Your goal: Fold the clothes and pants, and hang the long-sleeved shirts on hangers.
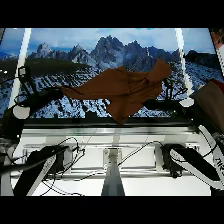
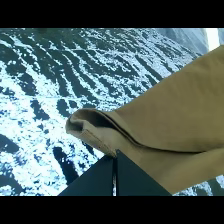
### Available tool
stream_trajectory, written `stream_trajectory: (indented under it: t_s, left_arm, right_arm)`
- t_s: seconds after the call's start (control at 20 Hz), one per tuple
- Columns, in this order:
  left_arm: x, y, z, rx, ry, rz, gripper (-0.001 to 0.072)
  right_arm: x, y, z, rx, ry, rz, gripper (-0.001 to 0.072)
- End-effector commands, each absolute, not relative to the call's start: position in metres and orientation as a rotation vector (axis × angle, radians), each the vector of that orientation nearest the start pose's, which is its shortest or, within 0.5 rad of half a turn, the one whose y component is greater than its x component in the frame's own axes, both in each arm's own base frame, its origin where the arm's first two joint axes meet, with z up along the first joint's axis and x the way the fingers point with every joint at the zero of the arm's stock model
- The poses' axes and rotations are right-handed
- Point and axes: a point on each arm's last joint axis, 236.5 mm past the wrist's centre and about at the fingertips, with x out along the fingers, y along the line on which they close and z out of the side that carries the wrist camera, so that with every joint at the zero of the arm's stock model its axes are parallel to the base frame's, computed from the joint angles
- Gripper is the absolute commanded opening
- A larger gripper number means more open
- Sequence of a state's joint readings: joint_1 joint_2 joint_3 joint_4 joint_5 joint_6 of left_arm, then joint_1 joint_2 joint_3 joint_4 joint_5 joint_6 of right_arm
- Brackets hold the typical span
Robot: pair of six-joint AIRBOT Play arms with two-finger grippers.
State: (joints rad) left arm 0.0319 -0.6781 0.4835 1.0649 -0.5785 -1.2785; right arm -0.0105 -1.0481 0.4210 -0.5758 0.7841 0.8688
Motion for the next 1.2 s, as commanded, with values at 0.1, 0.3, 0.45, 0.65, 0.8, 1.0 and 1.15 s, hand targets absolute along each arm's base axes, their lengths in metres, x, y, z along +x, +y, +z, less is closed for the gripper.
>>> stream_trajectory:
  t_s: [0.1, 0.3, 0.45, 0.65, 0.8, 1.0, 1.15]
  left_arm:
    - [0.342, -0.043, 0.047, -0.238, 0.636, -0.141, 0.0007]
    - [0.378, -0.022, 0.130, -0.223, 0.362, -0.077, 0.0006]
    - [0.393, -0.006, 0.224, -0.213, 0.109, -0.038, 0.0006]
    - [0.371, 0.027, 0.357, -0.207, -0.272, 0.052, 0.0006]
    - [0.321, 0.050, 0.431, -0.202, -0.523, 0.123, 0.0006]
    - [0.260, 0.045, 0.471, -0.200, -0.658, 0.108, 0.0006]
    - [0.225, 0.042, 0.489, -0.198, -0.732, 0.099, 0.0006]
  right_arm:
    - [0.298, 0.156, -0.032, 0.520, 1.072, 0.588, 0.0013]
    - [0.357, 0.154, 0.074, 0.409, 0.832, 0.634, 0.0013]
    - [0.388, 0.127, 0.176, 0.248, 0.618, 0.565, 0.0013]
    - [0.375, 0.078, 0.320, 0.089, 0.308, 0.415, 0.0013]
    - [0.320, 0.070, 0.418, 0.006, 0.068, 0.369, 0.0013]
    - [0.241, 0.080, 0.494, -0.066, -0.158, 0.359, 0.0013]
    - [0.201, 0.081, 0.523, -0.080, -0.285, 0.335, 0.0013]
